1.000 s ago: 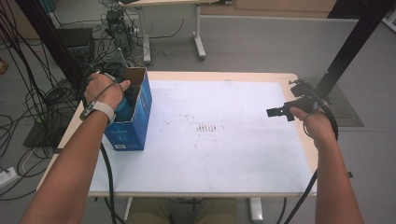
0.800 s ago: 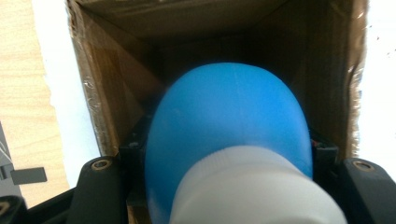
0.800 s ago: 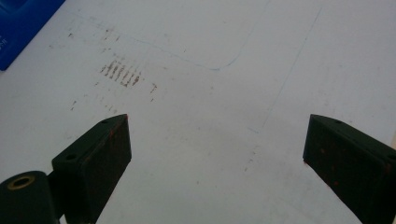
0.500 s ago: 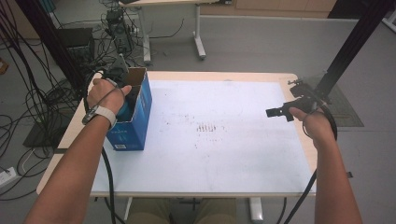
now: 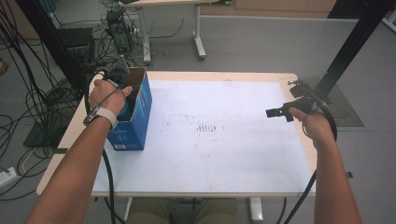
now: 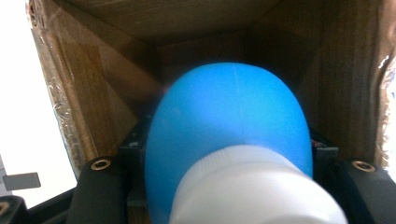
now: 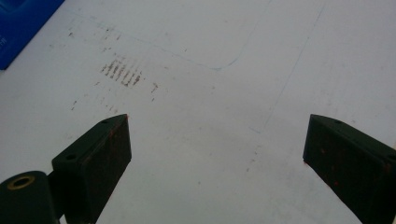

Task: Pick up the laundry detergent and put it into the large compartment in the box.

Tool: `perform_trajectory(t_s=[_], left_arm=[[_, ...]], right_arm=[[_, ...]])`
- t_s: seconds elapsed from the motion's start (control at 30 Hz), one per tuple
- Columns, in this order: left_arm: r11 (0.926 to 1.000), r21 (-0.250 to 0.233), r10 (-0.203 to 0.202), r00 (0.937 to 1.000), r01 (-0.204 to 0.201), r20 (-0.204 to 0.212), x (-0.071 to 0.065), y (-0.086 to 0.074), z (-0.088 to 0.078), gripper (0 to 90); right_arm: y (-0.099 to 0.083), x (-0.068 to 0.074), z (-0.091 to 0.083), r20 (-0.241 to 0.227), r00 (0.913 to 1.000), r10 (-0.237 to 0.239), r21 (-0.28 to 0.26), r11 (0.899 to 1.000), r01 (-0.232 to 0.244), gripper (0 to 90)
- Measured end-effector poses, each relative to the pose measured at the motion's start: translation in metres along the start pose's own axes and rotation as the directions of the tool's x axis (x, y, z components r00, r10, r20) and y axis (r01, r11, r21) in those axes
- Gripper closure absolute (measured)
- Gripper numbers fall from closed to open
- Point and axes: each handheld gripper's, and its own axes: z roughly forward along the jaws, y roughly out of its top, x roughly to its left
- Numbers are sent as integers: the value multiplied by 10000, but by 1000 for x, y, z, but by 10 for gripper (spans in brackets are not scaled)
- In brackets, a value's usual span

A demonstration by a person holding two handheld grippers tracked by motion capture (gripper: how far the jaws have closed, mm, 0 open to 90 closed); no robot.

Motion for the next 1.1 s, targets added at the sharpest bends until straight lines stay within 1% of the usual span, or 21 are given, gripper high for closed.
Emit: perform_trajectory(t_s=[1.1], left_arm=[[10000, -37, -15, 10000, 15, -55, -2, -1, 1, 376]], right_arm=[[-1, 1, 0, 4, 10000, -1, -7, 10000, 1, 77]])
